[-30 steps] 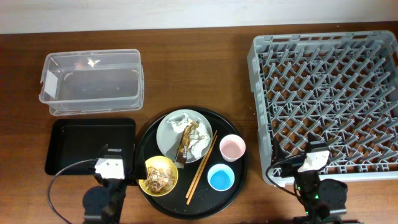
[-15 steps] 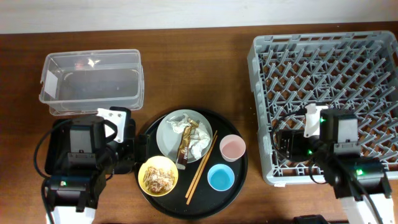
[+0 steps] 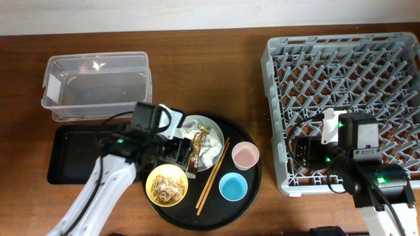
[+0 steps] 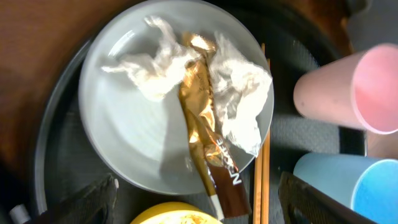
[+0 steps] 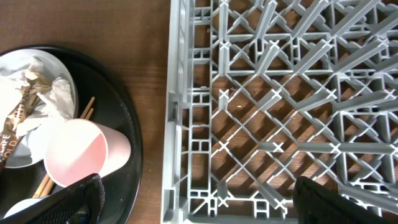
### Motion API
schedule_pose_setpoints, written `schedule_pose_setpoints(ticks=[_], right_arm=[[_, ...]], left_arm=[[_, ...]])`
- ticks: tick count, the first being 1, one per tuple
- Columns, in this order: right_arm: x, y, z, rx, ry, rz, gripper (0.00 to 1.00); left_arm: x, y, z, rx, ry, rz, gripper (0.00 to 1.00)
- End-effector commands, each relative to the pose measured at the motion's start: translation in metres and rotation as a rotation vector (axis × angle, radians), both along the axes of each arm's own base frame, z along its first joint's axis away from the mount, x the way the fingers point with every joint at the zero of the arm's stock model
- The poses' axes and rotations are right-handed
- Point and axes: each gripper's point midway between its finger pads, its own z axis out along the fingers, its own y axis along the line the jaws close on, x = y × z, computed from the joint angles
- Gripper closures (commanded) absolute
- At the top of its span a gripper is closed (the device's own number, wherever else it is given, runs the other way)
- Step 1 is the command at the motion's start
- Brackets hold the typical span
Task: Sort waste into correct bins and load items into the dishwasher rack
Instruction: 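Grasp the gold wrapper with the left gripper and drop it in the clear bin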
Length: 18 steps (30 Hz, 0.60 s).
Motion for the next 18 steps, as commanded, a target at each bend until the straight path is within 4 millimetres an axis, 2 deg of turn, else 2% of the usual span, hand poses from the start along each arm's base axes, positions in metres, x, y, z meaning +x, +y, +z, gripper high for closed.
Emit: schedule_pose_setpoints(ticks=[1, 5, 8, 9, 10, 13, 16, 17, 18], right_arm=[[0.004, -0.002, 0.008, -0.001, -0.020, -0.010, 0.02], [0.006, -0.001, 0.003, -0.002, 0.002, -0.010, 0.02], [0.006, -0.002, 0.001, -0.002, 0.011, -0.010, 0.01], [0.006, -0.002, 0.001, -0.002, 0.010, -0.010, 0.02], [0.006, -0.001, 0.001, -0.002, 0.010, -0.010, 0.02], [0.006, -0.002, 0.001, -0.002, 0.010, -0.010, 0.02], [0.006, -0.002, 0.001, -0.002, 0.010, -0.010, 0.02], [0.006, -0.002, 0.001, -0.002, 0.010, -0.010, 0.02], [0.006, -0.002, 0.001, -0.002, 0.010, -0.010, 0.02]], left_arm=[[0.004, -0.020, -0.028, 0.009, 0.064, -0.051, 0.27], [-0.011, -0.039, -0.067, 0.054, 0.170, -0.121, 0.28], [-0.016, -0.040, -0.078, 0.095, 0.190, -0.137, 0.44], [-0.015, -0.037, -0.079, 0.119, 0.181, -0.132, 0.54], [-0.012, -0.032, -0.080, 0.149, 0.169, -0.120, 0.59], [-0.015, -0.030, -0.081, 0.159, 0.182, -0.119, 0.65], [-0.015, -0.029, -0.082, 0.160, 0.185, -0.119, 0.94], [-0.015, -0.029, -0.082, 0.160, 0.185, -0.119, 0.99], [-0.015, -0.029, -0.082, 0.160, 0.185, -0.119, 0.99]])
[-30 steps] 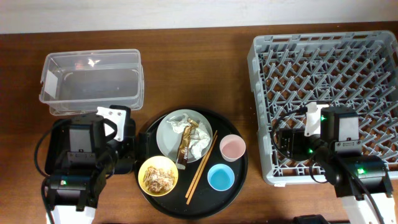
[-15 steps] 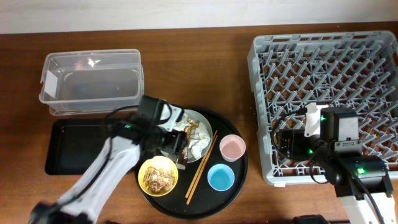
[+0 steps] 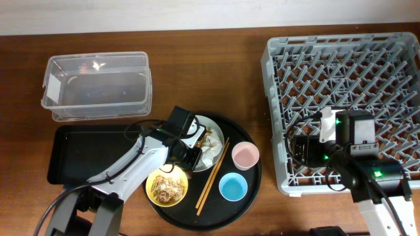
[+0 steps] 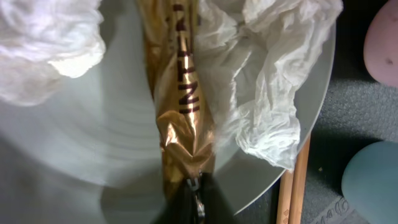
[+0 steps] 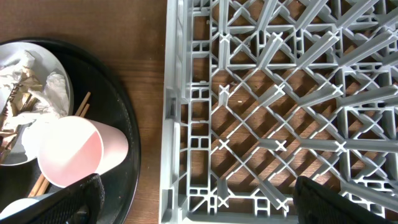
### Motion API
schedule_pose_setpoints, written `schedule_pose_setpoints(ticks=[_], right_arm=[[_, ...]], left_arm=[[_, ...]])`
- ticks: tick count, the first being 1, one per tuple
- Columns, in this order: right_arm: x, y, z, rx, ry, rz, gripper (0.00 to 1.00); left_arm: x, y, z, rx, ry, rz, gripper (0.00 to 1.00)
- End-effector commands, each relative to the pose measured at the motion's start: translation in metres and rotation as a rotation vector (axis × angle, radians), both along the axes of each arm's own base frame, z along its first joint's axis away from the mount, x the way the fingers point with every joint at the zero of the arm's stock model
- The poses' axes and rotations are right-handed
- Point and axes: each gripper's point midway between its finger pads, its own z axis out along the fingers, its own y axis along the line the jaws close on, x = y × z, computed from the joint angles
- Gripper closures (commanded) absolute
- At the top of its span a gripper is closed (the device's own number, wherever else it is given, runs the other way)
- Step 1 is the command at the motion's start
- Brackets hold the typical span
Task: Sort waste into correct bins and load items into the dishwasher rack
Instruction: 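Grasp the gold wrapper with the left gripper and drop it in the clear bin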
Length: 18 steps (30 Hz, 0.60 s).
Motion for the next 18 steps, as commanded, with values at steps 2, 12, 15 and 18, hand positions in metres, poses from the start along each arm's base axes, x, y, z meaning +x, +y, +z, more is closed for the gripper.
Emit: schedule_pose_setpoints(ticks=[2, 12, 15, 18], right_arm=[[0.004, -0.002, 0.009, -0.001, -0.025, -0.009, 0.02], [0.004, -0.002, 0.009, -0.001, -0.025, -0.009, 0.02], [0.004, -0.002, 0.009, -0.001, -0.025, -0.009, 0.02], [0.004, -0.002, 0.009, -0.001, -0.025, -0.009, 0.02]], left_arm=[[0.003, -0.002, 0.001, 0.005, -0.008, -0.009, 1.00], [0.049, 0.014, 0.126, 0.021, -0.345, 0.066, 1.00], [0.076, 0.056, 0.150, 0.101, -0.468, 0.200, 0.99], [0.114, 0.103, 0.169, 0.122, -0.590, 0.367, 1.00]])
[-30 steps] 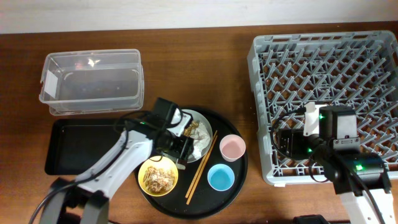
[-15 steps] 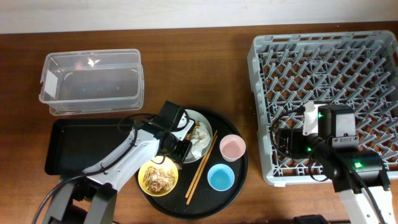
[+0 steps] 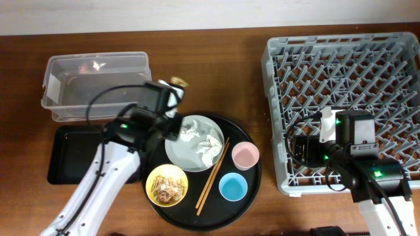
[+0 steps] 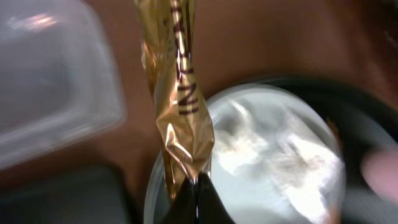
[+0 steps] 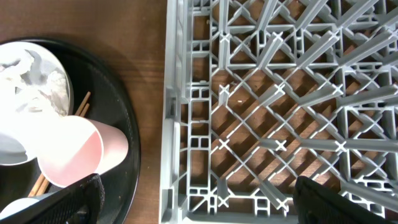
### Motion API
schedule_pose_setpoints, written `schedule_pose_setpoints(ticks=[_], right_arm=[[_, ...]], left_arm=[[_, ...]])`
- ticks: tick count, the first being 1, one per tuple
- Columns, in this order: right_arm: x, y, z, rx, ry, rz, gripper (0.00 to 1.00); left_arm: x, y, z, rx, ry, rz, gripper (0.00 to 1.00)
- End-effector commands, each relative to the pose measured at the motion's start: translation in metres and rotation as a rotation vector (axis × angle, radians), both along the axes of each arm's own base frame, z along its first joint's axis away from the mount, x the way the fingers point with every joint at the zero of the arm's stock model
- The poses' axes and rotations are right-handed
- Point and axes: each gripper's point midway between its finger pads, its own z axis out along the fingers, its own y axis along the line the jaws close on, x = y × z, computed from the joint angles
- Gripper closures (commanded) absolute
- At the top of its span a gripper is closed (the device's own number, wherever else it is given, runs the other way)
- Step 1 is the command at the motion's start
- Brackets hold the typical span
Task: Sort waste into correct bins and load items into the dishwasher rack
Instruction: 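Grasp the gold wrapper with the left gripper and drop it in the clear bin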
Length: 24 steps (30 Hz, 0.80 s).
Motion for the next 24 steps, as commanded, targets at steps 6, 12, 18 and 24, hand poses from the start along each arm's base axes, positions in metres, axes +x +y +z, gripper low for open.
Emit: schedule_pose_setpoints(ticks=[6, 12, 18, 24], right_arm=[[0.004, -0.002, 0.009, -0.001, -0.024, -0.010, 0.02], [0.004, -0.002, 0.009, -0.001, -0.024, -0.010, 0.02], [0.004, -0.002, 0.009, -0.001, -0.024, -0.010, 0.02], [0.004, -0.002, 0.009, 0.000, -0.024, -0.010, 0.02]], left_arm=[[0.104, 0.119, 0.057, -0.015, -0.398, 0.356, 0.99], [0.136, 0.136, 0.004, 0.002, -0.349, 0.394, 0.75], [0.117, 0.087, 0.032, -0.158, -0.333, 0.214, 0.59], [0.037, -0.025, -0.032, -0.235, 0.065, -0.077, 0.45]])
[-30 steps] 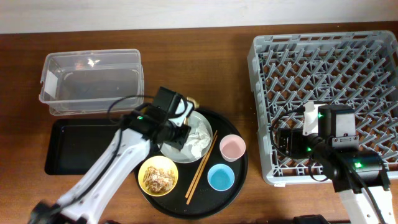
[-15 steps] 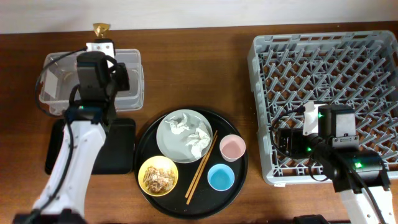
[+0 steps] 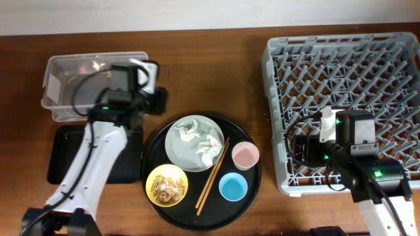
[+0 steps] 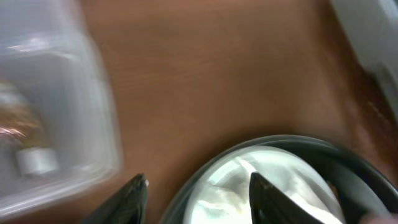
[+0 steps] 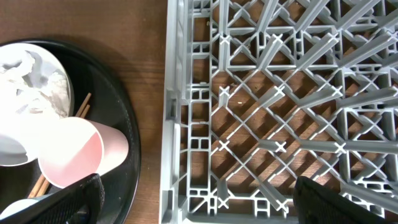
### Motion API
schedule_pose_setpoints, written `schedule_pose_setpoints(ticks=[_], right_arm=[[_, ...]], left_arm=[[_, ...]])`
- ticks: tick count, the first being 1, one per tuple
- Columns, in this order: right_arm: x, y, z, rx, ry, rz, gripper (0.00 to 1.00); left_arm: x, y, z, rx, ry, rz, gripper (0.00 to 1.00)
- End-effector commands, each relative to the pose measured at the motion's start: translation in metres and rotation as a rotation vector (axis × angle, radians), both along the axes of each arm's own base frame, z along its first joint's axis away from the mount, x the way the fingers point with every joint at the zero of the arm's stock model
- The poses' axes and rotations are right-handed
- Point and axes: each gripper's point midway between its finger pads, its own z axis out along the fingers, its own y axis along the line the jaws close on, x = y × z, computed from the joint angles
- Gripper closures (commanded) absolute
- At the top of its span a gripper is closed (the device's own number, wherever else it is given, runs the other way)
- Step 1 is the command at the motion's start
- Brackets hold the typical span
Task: Sort waste into correct bins and load items into the dishwasher rack
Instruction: 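Grasp the gold wrapper with the left gripper and drop it in the clear bin, then grasp the white tissues with the left gripper and drop them in the clear bin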
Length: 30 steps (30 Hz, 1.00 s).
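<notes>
My left gripper is open with nothing in it, at the right end of the clear plastic bin and above the table. In the left wrist view a blurred gold shape lies inside the bin. The grey plate on the round black tray holds crumpled white tissues. Next to it are a yellow bowl of food scraps, chopsticks, a pink cup and a blue cup. My right gripper is open over the left edge of the grey dishwasher rack.
A flat black rectangular tray lies in front of the clear bin, partly under my left arm. The rack's left wall stands between my right gripper and the round tray. Brown table shows between bin and rack.
My left gripper held the gold wrapper up near the plate's far edge. Now it is open at the bin's right end, and a gold shape lies inside the bin. The right arm is unchanged.
My left gripper hung open over the plate, where the gold wrapper lay among tissues. Then it was shut on the wrapper on the plate. Then it held the wrapper up between plate and bin. Now the jaws are open and hold nothing. The right gripper stayed open over the rack.
</notes>
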Motion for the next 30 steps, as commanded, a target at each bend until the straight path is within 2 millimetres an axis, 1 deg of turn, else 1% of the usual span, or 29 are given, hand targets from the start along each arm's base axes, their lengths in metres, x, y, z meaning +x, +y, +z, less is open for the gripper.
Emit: schedule_pose_setpoints(ticks=[1, 3, 4, 7, 10, 11, 12, 13, 14, 15, 16, 18, 20, 21, 22, 23, 24, 25, 26, 27, 28, 29, 30], right_arm=[[0.003, -0.002, 0.008, -0.001, -0.022, -0.010, 0.02], [0.003, -0.002, 0.008, -0.001, -0.021, -0.010, 0.02], [0.003, -0.002, 0.008, -0.001, -0.022, -0.011, 0.02], [0.003, -0.002, 0.008, -0.001, -0.022, -0.010, 0.02], [0.003, -0.002, 0.008, -0.001, -0.022, -0.010, 0.02], [0.003, -0.002, 0.008, -0.001, -0.022, -0.010, 0.02], [0.003, -0.002, 0.008, -0.001, -0.022, -0.010, 0.02], [0.003, -0.002, 0.008, -0.001, -0.022, -0.010, 0.02], [0.003, -0.002, 0.008, -0.001, -0.022, -0.010, 0.02], [0.003, -0.002, 0.008, -0.001, -0.022, -0.010, 0.02], [0.003, -0.002, 0.008, -0.001, -0.022, -0.010, 0.02], [0.003, -0.002, 0.008, -0.001, -0.022, -0.010, 0.02], [0.003, -0.002, 0.008, -0.001, -0.022, -0.010, 0.02], [0.003, -0.002, 0.008, -0.001, -0.022, -0.010, 0.02], [0.003, -0.002, 0.008, -0.001, -0.022, -0.010, 0.02], [0.003, -0.002, 0.008, -0.001, -0.022, -0.010, 0.02], [0.003, -0.002, 0.008, -0.001, -0.022, -0.010, 0.02], [0.003, -0.002, 0.008, -0.001, -0.022, -0.010, 0.02], [0.003, -0.002, 0.008, -0.001, -0.022, -0.010, 0.02], [0.003, -0.002, 0.008, -0.001, -0.022, -0.010, 0.02], [0.003, -0.002, 0.008, -0.001, -0.022, -0.010, 0.01], [0.003, -0.002, 0.008, -0.001, -0.022, -0.010, 0.02], [0.003, -0.002, 0.008, -0.001, -0.022, -0.010, 0.02]], left_arm=[[-0.031, -0.054, -0.033, -0.018, 0.137, -0.162, 0.41], [-0.043, -0.068, -0.061, 0.044, 0.214, -0.194, 0.41], [-0.052, -0.071, -0.084, 0.112, 0.276, -0.204, 0.42], [-0.059, -0.066, -0.114, 0.192, 0.345, -0.198, 0.42], [-0.068, -0.063, -0.134, 0.214, 0.416, -0.200, 0.44], [-0.070, -0.062, -0.137, 0.219, 0.430, -0.201, 0.54], [-0.069, -0.062, -0.138, 0.219, 0.429, -0.201, 0.76], [-0.068, -0.063, -0.136, 0.216, 0.422, -0.201, 0.81], [-0.067, -0.063, -0.134, 0.215, 0.416, -0.200, 0.90], [-0.066, -0.063, -0.129, 0.212, 0.409, -0.200, 0.99], [-0.063, -0.064, -0.121, 0.207, 0.393, -0.197, 0.99], [-0.053, -0.063, -0.093, 0.186, 0.333, -0.183, 1.00], [-0.034, -0.049, -0.045, 0.145, 0.215, -0.130, 0.99], [-0.027, -0.041, -0.028, 0.143, 0.169, -0.101, 1.00], [-0.014, -0.018, 0.002, 0.160, 0.076, -0.024, 1.00], [0.000, 0.011, 0.028, 0.193, -0.023, 0.076, 0.99], [0.007, 0.029, 0.041, 0.209, -0.074, 0.135, 0.99], [0.015, 0.046, 0.051, 0.219, -0.114, 0.189, 0.98], [0.021, 0.063, 0.056, 0.222, -0.139, 0.238, 0.97], [0.025, 0.073, 0.055, 0.223, -0.141, 0.262, 0.97], [0.030, 0.089, 0.053, 0.224, -0.144, 0.301, 0.82], [0.035, 0.097, 0.052, 0.223, -0.150, 0.321, 0.79], [0.039, 0.104, 0.050, 0.224, -0.153, 0.339, 0.79]])
